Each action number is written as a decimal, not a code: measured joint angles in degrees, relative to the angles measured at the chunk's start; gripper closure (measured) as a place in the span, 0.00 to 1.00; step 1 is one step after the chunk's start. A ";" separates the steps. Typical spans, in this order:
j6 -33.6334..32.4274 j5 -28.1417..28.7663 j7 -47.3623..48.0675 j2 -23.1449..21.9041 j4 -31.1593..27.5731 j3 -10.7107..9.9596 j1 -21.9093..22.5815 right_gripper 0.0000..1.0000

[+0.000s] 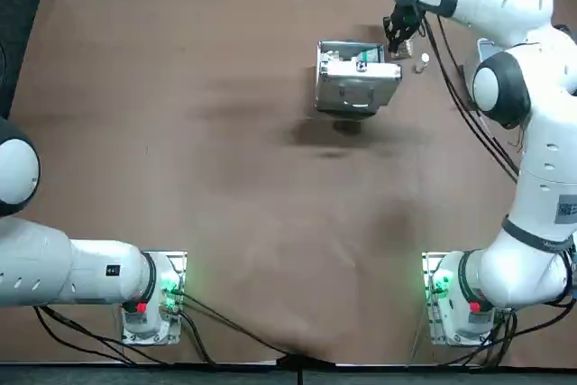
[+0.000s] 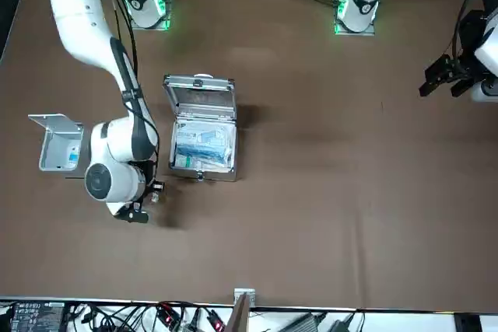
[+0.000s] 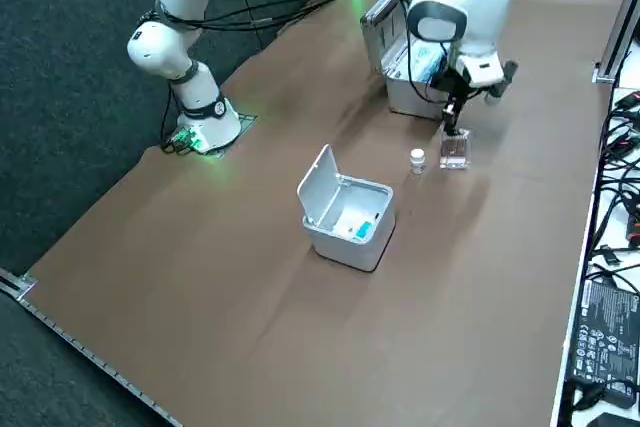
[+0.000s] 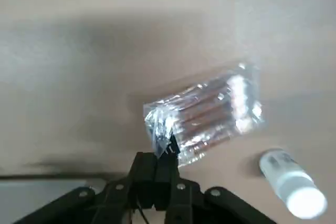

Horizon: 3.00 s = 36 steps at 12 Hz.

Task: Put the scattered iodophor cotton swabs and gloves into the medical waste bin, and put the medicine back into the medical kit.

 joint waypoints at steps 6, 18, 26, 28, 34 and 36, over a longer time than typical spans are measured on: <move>-6.87 0.03 -0.12 -7.49 1.12 -0.57 -1.38 0.99; -22.54 -0.29 -15.74 -14.80 3.24 -1.40 -12.53 0.99; -26.67 -0.14 -29.70 -15.17 -0.45 -1.70 -25.45 0.99; -26.52 -0.04 -32.38 -15.08 -2.08 -1.69 -27.31 0.99; -26.38 1.21 -34.38 -13.92 -3.60 -1.59 -28.66 0.93; -26.22 1.21 -36.62 -13.43 -3.60 -1.59 -29.23 0.60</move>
